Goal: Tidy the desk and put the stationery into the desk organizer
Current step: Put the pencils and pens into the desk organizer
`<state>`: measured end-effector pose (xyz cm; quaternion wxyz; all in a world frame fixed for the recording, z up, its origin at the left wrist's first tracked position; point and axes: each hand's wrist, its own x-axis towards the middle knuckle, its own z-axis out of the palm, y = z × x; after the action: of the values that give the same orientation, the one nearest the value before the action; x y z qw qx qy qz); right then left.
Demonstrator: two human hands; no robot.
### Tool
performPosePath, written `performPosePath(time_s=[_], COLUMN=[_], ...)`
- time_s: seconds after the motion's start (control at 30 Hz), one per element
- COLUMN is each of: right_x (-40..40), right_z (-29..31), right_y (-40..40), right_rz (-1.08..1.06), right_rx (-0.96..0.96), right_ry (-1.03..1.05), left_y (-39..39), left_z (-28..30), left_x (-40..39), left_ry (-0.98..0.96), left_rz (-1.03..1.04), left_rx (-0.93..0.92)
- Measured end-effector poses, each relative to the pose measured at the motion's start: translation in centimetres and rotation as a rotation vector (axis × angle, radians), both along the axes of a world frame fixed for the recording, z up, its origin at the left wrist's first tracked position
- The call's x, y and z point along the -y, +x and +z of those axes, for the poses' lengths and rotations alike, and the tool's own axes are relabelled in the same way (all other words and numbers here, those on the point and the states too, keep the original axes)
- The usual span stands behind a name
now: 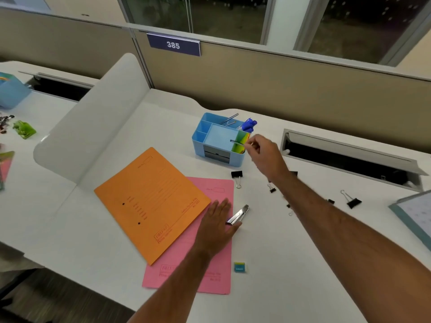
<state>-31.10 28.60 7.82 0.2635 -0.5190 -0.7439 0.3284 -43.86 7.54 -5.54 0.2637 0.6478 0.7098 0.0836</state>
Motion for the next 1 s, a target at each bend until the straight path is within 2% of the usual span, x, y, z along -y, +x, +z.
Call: performPosePath(time_s=[0.33,0.67,1.0], right_x=[-8.5,-10.9,-9.6], right_z=[1.6,0.0,-0.8], right_y=[-7.1,-8.8,-5.3], right_rz=[-0.052,-0.045,-0.098], right_rx=[0.045,0.177,0.005], right_ry=[0.149,0.128,0.113], left_y=[-0.3,-0.2,0.0], left_z=[-1.0,-1.5,-1.0], left_x=[0.4,0.5,0.5], left_ry=[0.056,0.048,0.038], left_rz=[-0.018,-0.004,-0.001], left_rx=[-0.021,-0.022,-0.01])
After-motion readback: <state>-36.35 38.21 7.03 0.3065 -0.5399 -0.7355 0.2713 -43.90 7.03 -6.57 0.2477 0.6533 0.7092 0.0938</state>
